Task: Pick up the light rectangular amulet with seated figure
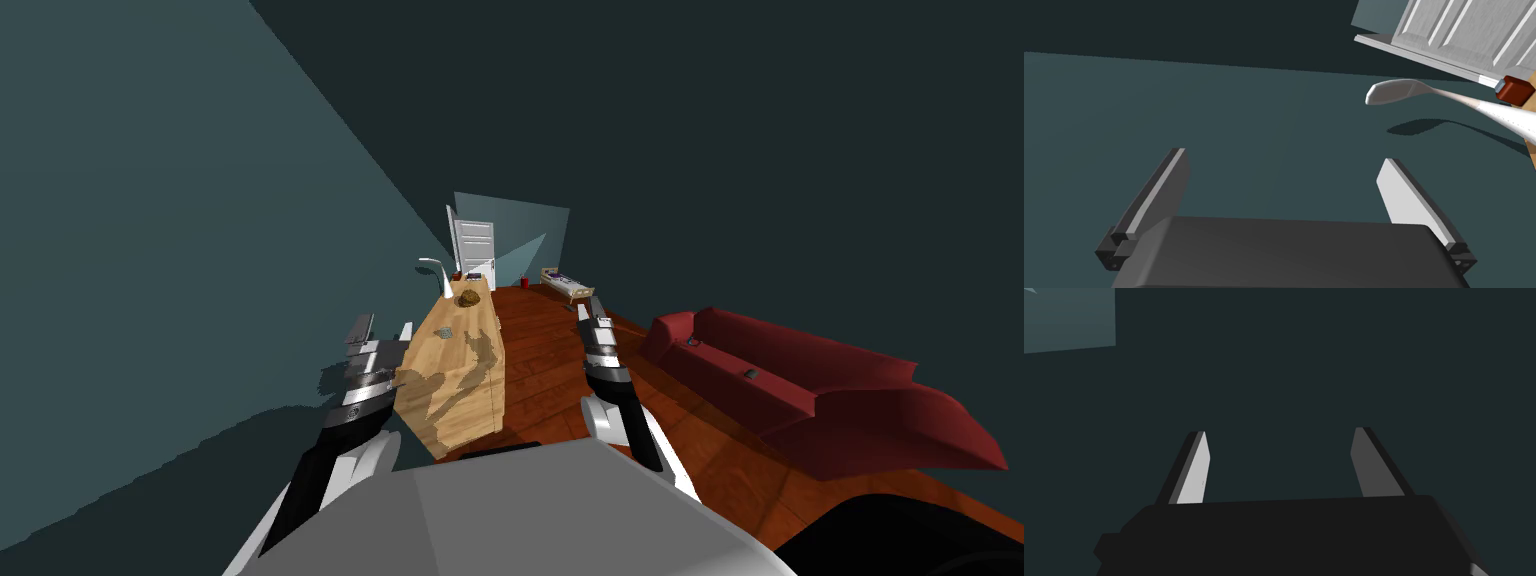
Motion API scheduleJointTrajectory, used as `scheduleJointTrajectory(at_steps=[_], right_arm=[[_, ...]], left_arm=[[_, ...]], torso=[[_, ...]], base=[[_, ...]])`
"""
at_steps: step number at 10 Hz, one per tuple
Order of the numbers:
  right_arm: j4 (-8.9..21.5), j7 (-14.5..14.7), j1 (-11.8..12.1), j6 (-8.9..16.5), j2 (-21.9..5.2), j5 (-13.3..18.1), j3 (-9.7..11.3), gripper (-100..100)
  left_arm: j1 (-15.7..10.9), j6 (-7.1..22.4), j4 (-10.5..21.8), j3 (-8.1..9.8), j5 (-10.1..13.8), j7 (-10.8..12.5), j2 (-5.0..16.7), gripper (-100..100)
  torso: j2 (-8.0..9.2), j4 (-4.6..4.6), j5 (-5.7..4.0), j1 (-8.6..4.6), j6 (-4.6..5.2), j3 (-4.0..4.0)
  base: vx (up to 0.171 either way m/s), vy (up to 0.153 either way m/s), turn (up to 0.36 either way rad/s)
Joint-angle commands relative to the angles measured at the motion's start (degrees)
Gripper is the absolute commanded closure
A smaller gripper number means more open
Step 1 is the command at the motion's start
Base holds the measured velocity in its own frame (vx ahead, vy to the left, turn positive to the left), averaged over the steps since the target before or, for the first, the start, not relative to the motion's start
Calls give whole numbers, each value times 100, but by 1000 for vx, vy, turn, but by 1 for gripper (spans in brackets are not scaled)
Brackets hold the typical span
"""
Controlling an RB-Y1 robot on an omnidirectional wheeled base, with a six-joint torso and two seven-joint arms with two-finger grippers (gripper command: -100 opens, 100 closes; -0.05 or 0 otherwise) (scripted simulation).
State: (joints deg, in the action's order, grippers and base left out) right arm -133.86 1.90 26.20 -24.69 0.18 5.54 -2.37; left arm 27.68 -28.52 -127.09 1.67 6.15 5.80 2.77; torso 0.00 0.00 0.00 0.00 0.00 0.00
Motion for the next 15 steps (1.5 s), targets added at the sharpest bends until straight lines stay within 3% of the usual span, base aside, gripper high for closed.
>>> scheduleJointTrajectory(at_steps=[1, 2, 7, 15], right_arm=[[0, 0, 0, 0, 0, 0, 0, 0], [0, 0, 0, 0, 0, 0, 0, 0], [0, 0, 0, 0, 0, 0, 0, 0], [0, 0, 0, 0, 0, 0, 0, 0]], left_arm=[[-95, 88, 113, -8, 72, 72, 163, -100], [-230, 212, 268, -19, 177, 177, 282, -100], [-742, 688, 819, -62, 590, 587, 482, -100], [-1853, 1733, 2006, -159, 1517, 1510, 581, -100]], torso=[[0, 0, 0, 0, 0, 0], [-2, 0, 0, 0, -1, -1], [-8, -2, 0, -2, 0, -5], [-13, -3, -1, -4, -1, -8]], base=[[6, -3, 59], [13, -8, 103], [15, -9, 90], [20, -14, 128]])
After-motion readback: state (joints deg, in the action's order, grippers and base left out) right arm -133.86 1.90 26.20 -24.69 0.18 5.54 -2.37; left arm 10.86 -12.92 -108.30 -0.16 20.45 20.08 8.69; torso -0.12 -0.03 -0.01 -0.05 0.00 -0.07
